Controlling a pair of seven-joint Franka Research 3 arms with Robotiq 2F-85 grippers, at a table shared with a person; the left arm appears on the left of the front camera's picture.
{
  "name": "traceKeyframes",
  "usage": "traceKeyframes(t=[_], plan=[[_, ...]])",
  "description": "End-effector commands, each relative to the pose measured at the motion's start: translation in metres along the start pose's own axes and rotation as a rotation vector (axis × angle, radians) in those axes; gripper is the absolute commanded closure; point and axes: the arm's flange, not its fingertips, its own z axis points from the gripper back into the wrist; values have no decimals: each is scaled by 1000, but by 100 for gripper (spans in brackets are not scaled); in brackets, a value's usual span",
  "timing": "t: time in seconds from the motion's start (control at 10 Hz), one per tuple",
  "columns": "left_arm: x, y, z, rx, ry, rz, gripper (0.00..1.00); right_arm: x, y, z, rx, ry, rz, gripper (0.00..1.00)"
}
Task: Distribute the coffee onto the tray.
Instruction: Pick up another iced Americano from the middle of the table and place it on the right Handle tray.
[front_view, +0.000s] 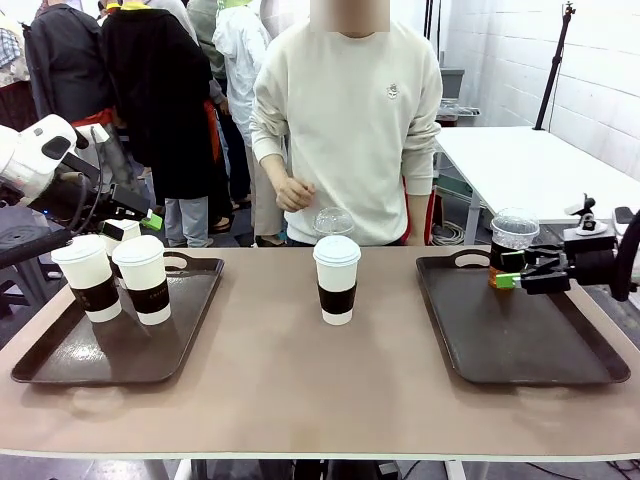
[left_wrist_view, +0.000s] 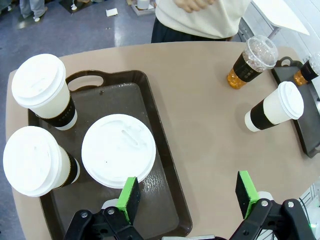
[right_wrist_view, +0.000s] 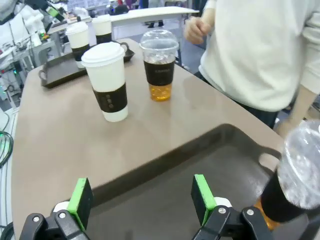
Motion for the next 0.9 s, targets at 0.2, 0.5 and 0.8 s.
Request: traceKeyframes(t=[0.2, 0.5, 0.8], plan=[[0, 1, 0, -1, -5, 9, 0, 27, -10, -53, 9, -17, 78, 0], [0, 1, 0, -1, -5, 9, 0, 35, -26, -82, 10, -12, 131, 0], [0, 1, 0, -1, -5, 9, 0, 39, -23, -78, 24, -6, 112, 0]])
